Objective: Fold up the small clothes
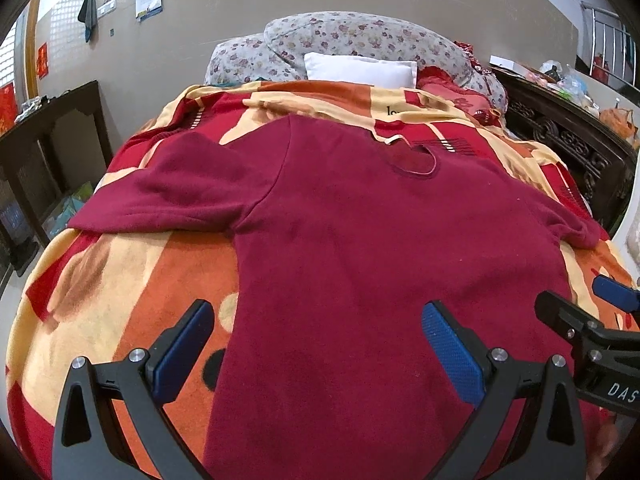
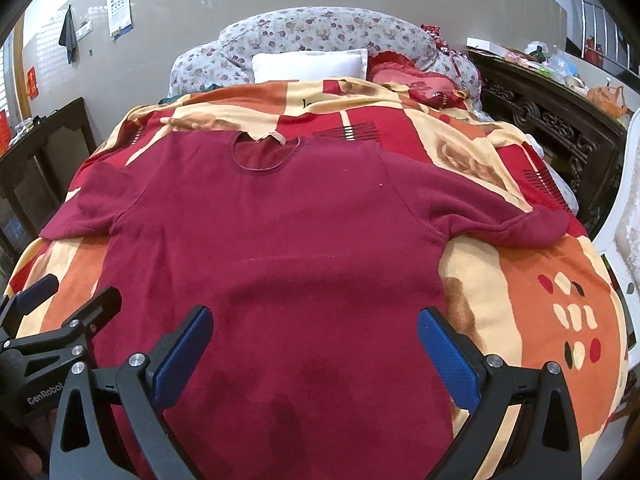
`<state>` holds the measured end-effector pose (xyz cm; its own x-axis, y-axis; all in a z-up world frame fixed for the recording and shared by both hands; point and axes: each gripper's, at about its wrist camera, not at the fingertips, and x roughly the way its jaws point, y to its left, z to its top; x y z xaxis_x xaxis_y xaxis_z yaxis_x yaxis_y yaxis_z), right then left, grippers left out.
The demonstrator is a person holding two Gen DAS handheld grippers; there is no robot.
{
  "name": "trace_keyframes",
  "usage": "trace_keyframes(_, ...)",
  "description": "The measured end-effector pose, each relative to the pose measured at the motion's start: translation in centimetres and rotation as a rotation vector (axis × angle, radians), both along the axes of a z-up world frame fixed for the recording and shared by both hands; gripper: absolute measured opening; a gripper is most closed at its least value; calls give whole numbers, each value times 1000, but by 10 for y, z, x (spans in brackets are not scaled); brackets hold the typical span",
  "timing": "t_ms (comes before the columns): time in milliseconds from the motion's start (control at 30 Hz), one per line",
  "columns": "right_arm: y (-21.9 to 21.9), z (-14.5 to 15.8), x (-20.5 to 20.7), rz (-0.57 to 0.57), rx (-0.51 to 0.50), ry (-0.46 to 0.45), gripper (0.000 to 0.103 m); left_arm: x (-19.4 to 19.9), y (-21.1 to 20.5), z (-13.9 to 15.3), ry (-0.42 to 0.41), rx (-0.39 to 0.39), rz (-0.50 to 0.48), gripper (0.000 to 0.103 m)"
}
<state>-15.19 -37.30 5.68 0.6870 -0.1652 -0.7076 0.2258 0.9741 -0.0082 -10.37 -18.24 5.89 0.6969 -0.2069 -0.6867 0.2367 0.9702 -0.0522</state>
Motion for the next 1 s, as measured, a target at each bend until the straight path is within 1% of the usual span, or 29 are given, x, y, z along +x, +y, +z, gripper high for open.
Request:
trace_keyframes(67, 0, -2, 3, 0, -9, -11, 103, 3, 1, -2, 19, 1, -1, 103)
trace_keyframes(100, 0, -2, 4, 1, -4, -1, 103, 4, 1, -3, 24, 0, 0, 103)
trace_keyframes(333, 1, -9, 12, -3, -9, 18, 103, 9, 5, -6, 33, -6, 15, 103)
trace_keyframes(467, -2, -11, 13, -11, 21, 34, 103, 11, 3, -8, 41, -1, 12, 103)
trace_keyframes(600, -2, -13, 15, -13, 26, 38, 103, 11, 4, -9, 40, 4, 14, 103)
trace_keyframes(800, 2, -15, 18, 0, 5, 39, 103, 15, 7, -10, 43, -11, 27, 103)
trace_keyframes(1000, 2, -15, 21, -8, 22, 42, 103, 19, 12, -11, 45, -4, 34, 103)
